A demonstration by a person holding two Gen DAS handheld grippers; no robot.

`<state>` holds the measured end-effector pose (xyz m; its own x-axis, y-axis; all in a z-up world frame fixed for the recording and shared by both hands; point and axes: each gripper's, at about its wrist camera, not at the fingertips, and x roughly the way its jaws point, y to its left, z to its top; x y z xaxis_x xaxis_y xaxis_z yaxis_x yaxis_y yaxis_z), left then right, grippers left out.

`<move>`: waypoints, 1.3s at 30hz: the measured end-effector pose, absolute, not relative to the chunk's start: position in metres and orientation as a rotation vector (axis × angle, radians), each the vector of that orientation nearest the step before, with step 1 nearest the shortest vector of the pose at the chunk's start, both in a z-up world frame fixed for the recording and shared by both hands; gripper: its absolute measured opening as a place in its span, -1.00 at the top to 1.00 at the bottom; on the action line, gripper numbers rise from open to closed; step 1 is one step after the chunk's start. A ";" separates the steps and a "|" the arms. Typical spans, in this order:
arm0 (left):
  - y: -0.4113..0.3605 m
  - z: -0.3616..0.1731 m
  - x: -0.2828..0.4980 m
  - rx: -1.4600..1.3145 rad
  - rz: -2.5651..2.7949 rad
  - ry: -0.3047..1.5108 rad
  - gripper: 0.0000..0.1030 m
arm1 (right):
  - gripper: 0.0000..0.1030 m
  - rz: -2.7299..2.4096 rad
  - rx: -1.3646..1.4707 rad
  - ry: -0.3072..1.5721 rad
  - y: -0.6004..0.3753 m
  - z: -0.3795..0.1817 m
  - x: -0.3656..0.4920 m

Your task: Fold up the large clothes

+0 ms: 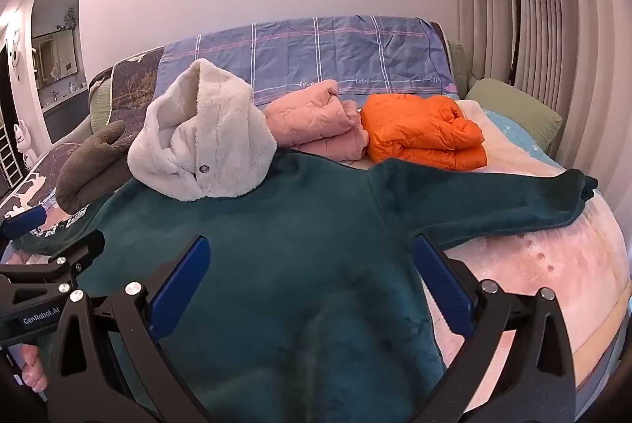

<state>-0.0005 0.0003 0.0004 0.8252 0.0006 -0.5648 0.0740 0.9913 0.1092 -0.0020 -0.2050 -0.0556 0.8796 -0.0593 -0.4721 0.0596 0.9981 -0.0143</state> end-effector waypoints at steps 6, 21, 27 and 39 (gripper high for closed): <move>0.001 0.000 0.000 0.134 -0.040 0.598 -0.96 | -0.97 -0.066 -0.031 0.483 -0.200 -0.058 -0.001; 0.007 -0.004 -0.002 0.133 -0.044 0.611 -0.96 | -0.97 -0.082 -0.011 0.485 -0.197 -0.057 -0.005; 0.006 0.004 -0.011 0.132 -0.058 0.553 -0.96 | -0.97 -0.083 -0.009 0.485 -0.197 -0.057 -0.006; 0.003 0.015 -0.026 0.118 -0.092 0.436 -0.96 | -0.97 -0.084 -0.005 0.489 -0.198 -0.058 -0.006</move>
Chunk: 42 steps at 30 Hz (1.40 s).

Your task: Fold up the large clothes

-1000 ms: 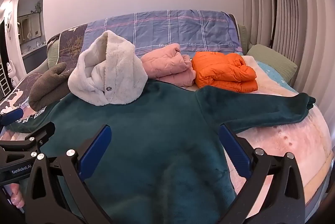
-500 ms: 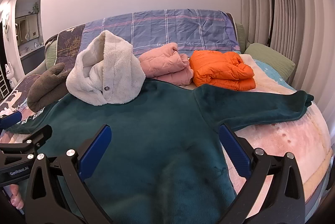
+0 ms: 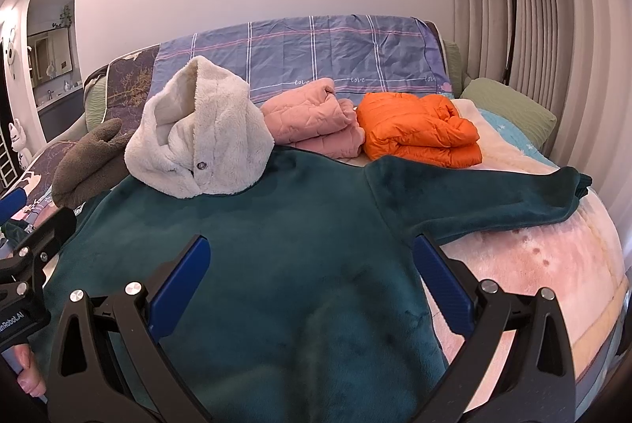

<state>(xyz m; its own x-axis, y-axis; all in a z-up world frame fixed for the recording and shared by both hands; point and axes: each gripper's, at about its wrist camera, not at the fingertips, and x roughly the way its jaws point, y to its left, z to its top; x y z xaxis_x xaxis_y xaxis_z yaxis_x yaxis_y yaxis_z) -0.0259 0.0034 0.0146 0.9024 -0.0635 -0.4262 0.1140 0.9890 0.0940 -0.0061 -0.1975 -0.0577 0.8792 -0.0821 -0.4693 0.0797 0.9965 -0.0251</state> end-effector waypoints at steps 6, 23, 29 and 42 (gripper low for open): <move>0.001 0.004 -0.017 0.134 -0.114 0.529 -0.96 | -0.97 -0.089 -0.011 0.488 -0.197 -0.057 -0.007; 0.005 0.002 -0.015 0.127 -0.098 0.545 -0.96 | -0.97 -0.093 -0.021 0.491 -0.197 -0.057 -0.007; 0.006 0.000 -0.015 0.128 -0.100 0.548 -0.96 | -0.97 -0.093 -0.029 0.495 -0.195 -0.057 -0.007; 0.006 -0.003 -0.017 0.129 -0.100 0.540 -0.96 | -0.97 -0.097 -0.022 0.506 -0.194 -0.061 -0.007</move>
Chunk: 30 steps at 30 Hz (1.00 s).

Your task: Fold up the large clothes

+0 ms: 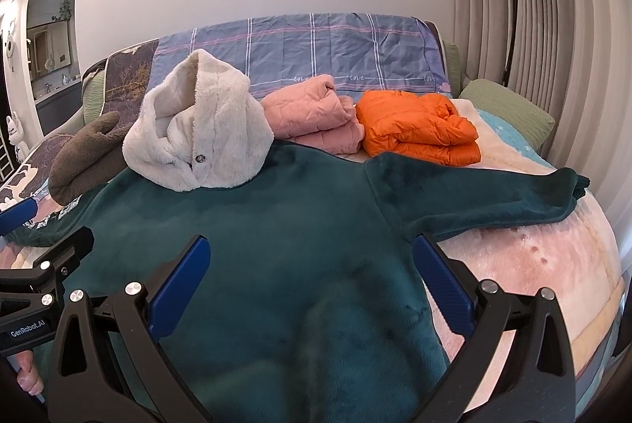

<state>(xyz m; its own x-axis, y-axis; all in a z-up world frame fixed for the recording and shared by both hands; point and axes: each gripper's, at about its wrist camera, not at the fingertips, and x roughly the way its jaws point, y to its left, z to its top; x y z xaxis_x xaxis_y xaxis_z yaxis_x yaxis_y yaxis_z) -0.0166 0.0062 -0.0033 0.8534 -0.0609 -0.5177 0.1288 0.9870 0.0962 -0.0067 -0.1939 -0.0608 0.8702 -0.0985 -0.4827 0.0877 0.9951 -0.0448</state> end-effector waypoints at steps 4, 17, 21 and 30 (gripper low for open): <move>0.007 -0.003 -0.016 0.128 -0.105 0.542 -0.96 | -0.97 -0.099 -0.021 0.507 -0.194 -0.062 -0.007; 0.006 -0.008 -0.014 0.135 -0.119 0.556 -0.96 | -0.97 -0.101 -0.020 0.509 -0.193 -0.062 -0.007; 0.004 -0.010 -0.014 0.146 -0.114 0.564 -0.96 | -0.97 -0.104 -0.018 0.514 -0.194 -0.064 -0.006; 0.003 -0.011 -0.015 0.157 -0.128 0.555 -0.96 | -0.97 -0.110 -0.018 0.514 -0.194 -0.065 -0.007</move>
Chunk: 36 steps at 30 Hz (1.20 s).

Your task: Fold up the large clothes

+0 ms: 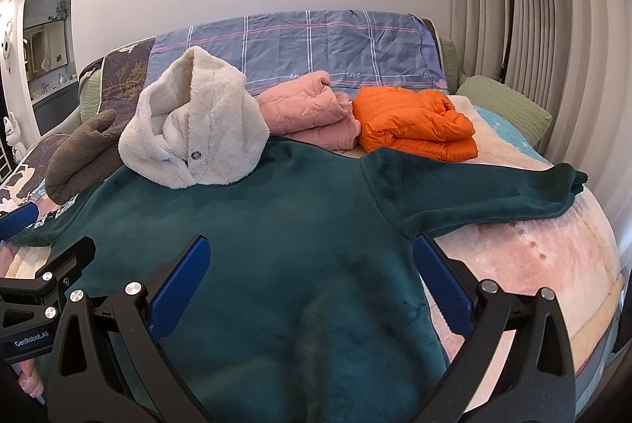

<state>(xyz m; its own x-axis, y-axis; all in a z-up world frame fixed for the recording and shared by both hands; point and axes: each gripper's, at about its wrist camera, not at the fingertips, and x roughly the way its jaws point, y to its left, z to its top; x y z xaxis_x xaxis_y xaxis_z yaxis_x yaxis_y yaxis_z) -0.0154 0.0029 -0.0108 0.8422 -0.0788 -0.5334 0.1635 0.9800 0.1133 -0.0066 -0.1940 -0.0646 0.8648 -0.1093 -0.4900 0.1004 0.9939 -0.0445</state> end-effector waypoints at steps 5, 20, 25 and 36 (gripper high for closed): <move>0.004 -0.011 -0.016 0.152 -0.133 0.553 -0.96 | -0.97 -0.108 -0.017 0.517 -0.194 -0.065 -0.007; 0.007 -0.012 -0.014 0.117 -0.145 0.561 -0.96 | -0.97 -0.111 -0.011 0.519 -0.196 -0.066 -0.006; 0.011 -0.010 -0.008 0.120 -0.129 0.559 -0.96 | -0.97 -0.115 -0.030 0.512 -0.194 -0.064 -0.004; 0.059 0.037 0.068 0.062 -0.030 0.545 -0.77 | -0.97 -0.063 -0.120 0.495 -0.183 -0.025 0.063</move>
